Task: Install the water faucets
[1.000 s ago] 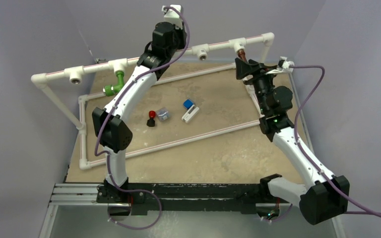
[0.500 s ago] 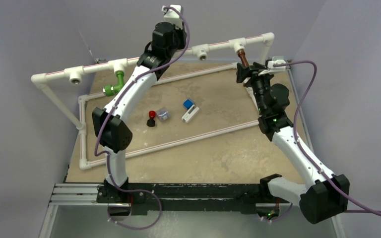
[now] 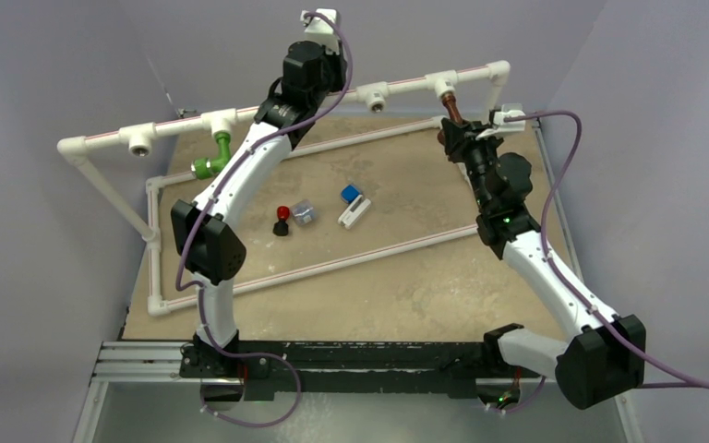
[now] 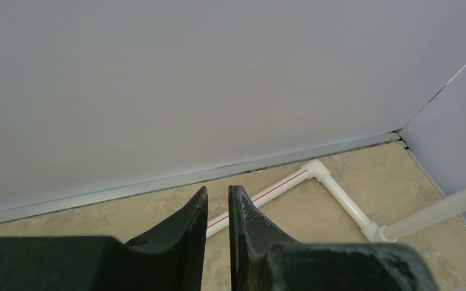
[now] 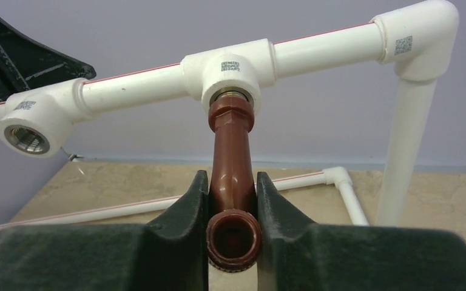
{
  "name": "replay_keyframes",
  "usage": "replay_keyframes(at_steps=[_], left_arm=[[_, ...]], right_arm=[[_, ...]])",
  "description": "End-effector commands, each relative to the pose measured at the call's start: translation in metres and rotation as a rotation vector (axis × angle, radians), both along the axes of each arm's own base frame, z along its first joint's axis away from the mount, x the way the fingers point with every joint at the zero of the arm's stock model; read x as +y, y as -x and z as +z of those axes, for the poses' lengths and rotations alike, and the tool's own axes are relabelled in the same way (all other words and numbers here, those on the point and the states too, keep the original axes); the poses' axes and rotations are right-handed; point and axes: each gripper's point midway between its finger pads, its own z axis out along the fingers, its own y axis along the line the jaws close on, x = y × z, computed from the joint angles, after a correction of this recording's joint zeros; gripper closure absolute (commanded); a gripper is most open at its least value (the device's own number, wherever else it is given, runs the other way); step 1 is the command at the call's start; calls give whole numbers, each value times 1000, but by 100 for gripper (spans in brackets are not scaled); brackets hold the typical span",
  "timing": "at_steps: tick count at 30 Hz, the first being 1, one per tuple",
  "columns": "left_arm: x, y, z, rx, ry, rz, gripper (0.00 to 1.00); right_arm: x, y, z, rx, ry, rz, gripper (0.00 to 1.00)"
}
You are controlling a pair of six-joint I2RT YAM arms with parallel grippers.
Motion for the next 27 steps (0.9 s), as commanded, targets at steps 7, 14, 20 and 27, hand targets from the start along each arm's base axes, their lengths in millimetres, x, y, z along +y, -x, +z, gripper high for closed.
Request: replay_keyframes(at_steps=[7,14,20,27], left_arm=[[7,18,-140,396,-132,-90,83],[6,19,-140,397,-128,-95,84],[6,20,-141,402,-128,-98,84],[6,21,-140,403,-127,-100,84]], right_arm=[[23,29,32,-22,-429,193,100],[31,46,40,9,-824,335,100],[29,45,45,56,-1114,394,100],[25,41,53,70,-1215,390,100]])
